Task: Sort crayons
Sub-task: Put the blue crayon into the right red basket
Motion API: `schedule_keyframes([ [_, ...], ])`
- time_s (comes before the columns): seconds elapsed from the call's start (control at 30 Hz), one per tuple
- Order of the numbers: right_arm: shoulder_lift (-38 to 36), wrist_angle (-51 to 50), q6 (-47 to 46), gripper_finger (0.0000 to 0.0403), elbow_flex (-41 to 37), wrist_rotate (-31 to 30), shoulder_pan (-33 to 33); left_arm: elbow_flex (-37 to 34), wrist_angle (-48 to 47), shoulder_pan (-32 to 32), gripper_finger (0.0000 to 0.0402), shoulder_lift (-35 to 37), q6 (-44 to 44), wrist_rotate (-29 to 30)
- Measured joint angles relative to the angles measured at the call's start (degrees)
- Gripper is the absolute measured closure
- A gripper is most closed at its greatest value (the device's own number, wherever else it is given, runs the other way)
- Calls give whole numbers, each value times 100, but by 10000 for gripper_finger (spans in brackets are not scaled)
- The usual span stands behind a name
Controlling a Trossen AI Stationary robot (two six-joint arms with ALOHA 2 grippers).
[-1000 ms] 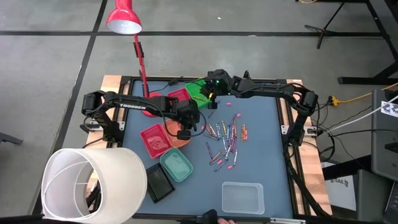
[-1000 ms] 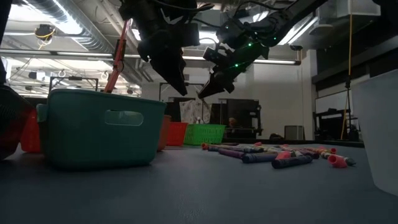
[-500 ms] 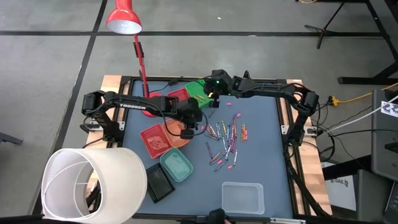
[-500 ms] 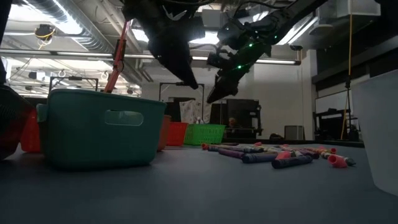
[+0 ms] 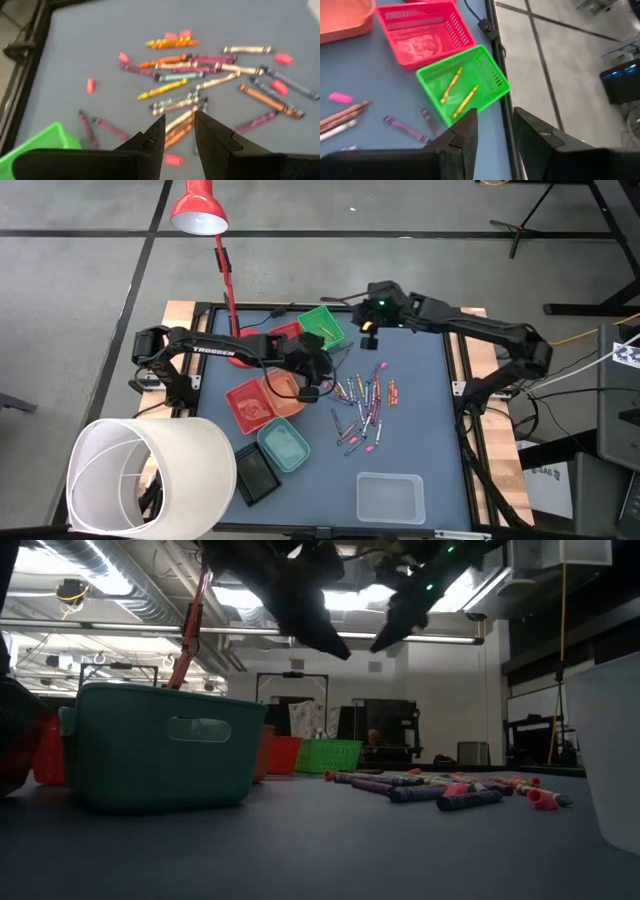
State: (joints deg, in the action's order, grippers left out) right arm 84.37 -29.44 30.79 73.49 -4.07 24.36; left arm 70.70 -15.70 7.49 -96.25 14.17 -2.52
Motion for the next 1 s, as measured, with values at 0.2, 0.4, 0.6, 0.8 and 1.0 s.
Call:
schedule_keyframes([
  [0.2, -497, -920, -244, 279, 0, 373, -2, 0, 342, -7, 314, -365, -10, -525],
  [0.4, -773, -1688, -533, 279, 0, 518, -3, 0, 502, -11, 314, -931, -47, -699],
  [0.6, -842, -2184, -698, 279, -1, 794, -4, 0, 476, -11, 314, -1299, -50, -751],
  [0.8, -839, -2572, -824, 279, -9, 823, -4, 0, 450, -17, 314, -1603, -56, -751],
  [1.0, -839, -2676, -869, 279, -11, 824, -4, 0, 486, -17, 314, -1878, -56, -750],
])
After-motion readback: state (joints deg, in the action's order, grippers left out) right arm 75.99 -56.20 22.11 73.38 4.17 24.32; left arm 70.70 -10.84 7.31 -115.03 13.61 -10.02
